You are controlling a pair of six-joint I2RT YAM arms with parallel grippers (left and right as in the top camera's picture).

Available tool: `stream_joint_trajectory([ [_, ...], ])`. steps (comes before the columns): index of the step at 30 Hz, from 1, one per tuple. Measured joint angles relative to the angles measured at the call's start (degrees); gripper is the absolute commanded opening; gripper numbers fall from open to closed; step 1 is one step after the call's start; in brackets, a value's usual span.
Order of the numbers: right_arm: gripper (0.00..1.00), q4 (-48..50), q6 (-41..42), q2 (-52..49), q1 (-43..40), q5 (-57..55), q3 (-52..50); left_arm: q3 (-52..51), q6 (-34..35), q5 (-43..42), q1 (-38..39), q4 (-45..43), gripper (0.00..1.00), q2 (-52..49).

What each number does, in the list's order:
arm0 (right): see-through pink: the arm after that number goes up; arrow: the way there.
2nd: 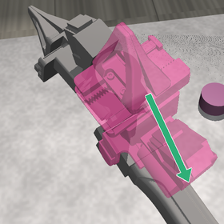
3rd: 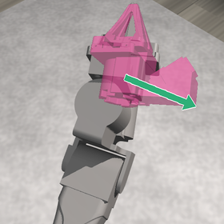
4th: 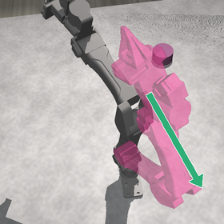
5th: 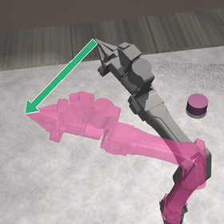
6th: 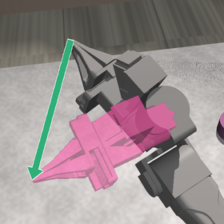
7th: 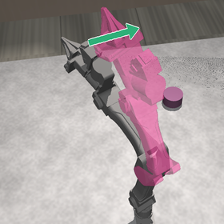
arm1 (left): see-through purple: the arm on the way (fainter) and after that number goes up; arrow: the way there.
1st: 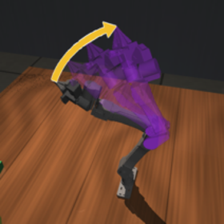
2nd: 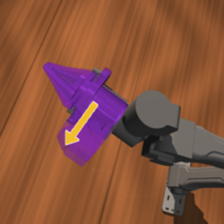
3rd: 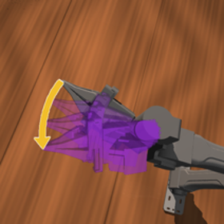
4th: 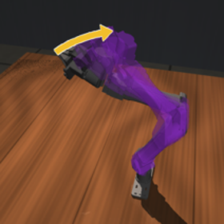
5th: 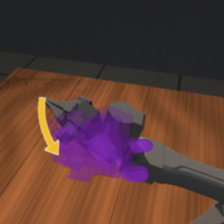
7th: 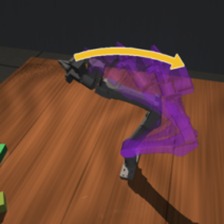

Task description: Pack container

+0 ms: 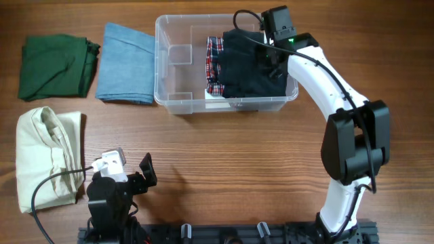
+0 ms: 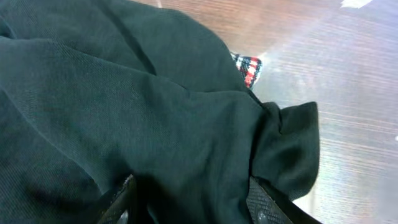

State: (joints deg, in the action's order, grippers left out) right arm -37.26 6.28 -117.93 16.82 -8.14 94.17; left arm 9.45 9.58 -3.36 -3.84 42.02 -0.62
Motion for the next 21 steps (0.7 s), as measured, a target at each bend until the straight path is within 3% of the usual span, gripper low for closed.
stream_joint_trajectory([
  [9,1.00,-1.03,-0.37,0.02,0.35,1.81,0.79,0.00,0.00,0.00,0.00,0.00,1.00,0.00],
  [21,1.00,-1.22,-0.35,15.06,-0.35,1.46,3.26,0.00,0.00,0.00,0.00,0.00,1.00,0.00],
])
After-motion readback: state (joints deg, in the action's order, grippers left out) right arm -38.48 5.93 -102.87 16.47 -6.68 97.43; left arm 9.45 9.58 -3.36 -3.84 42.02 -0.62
